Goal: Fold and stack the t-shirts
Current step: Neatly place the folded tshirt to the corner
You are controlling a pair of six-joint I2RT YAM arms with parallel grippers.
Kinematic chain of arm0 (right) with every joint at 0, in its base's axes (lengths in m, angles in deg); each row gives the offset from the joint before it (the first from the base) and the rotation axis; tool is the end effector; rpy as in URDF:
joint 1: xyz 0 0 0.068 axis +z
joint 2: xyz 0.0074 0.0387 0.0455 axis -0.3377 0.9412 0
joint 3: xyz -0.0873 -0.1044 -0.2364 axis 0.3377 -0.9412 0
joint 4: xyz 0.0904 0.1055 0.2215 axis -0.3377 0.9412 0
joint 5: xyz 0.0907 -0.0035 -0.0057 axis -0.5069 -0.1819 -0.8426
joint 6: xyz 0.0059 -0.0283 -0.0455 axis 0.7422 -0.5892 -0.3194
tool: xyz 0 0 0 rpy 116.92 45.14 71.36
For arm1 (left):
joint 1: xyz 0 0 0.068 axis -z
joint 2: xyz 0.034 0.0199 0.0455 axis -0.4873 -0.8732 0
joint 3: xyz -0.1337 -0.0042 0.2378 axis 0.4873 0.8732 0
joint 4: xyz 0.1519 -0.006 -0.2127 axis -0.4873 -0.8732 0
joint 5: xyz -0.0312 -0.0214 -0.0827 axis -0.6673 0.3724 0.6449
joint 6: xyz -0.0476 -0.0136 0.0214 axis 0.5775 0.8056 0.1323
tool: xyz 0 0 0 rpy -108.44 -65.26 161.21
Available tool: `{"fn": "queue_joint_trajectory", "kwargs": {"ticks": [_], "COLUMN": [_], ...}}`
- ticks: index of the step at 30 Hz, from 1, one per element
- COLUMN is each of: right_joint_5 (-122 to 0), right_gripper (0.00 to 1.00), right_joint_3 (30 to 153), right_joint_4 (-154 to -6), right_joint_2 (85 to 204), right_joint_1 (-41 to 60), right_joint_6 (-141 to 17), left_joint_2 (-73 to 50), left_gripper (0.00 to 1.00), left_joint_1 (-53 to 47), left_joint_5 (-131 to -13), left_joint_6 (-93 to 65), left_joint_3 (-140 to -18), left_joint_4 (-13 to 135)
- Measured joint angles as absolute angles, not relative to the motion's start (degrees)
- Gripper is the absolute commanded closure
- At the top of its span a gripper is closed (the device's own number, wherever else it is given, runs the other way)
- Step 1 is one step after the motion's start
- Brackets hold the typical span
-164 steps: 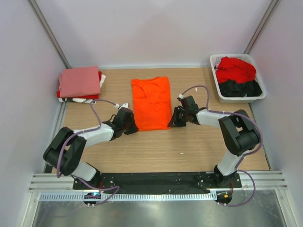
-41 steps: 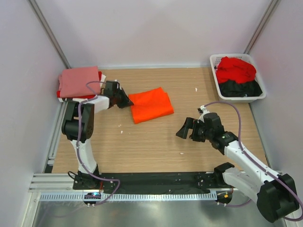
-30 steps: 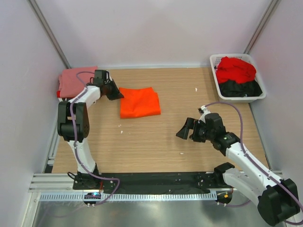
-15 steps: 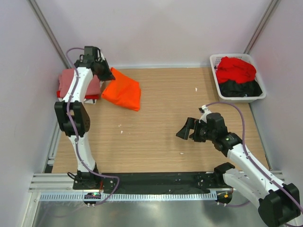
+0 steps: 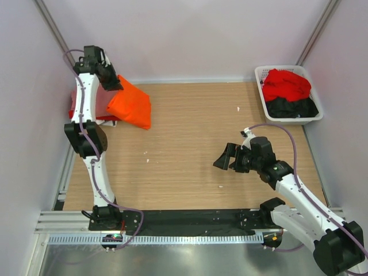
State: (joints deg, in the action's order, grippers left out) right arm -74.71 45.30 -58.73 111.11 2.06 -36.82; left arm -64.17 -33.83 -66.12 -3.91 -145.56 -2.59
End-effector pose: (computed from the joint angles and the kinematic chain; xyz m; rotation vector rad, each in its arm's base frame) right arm 0.1585 0.0772 0.2204 0.0041 2.3734 0.8950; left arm 0.4816 0.0307 0.3377 -0.4658 2.4353 -0.4287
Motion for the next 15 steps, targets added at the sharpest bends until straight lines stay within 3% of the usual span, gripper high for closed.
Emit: {"fn": "queue_joint_trajectory", "kwargs": {"ticks": [15], "right_joint_5": [-75.56], "right_gripper": [0.0], "right_joint_3": [45.3], "right_joint_4": [-58.8], "right_joint_2": [111.63], "right_joint_1": [2.06], "right_joint_6": [-36.89], "left_joint_2": [-64.41], "left_gripper": [1.0], "left_joint_1": [-39.01], "left_joint_5": [-66.2], "left_joint_6": [-3.71], "left_joint_3": [-152.23], "left_joint_4": [-3.74]}}
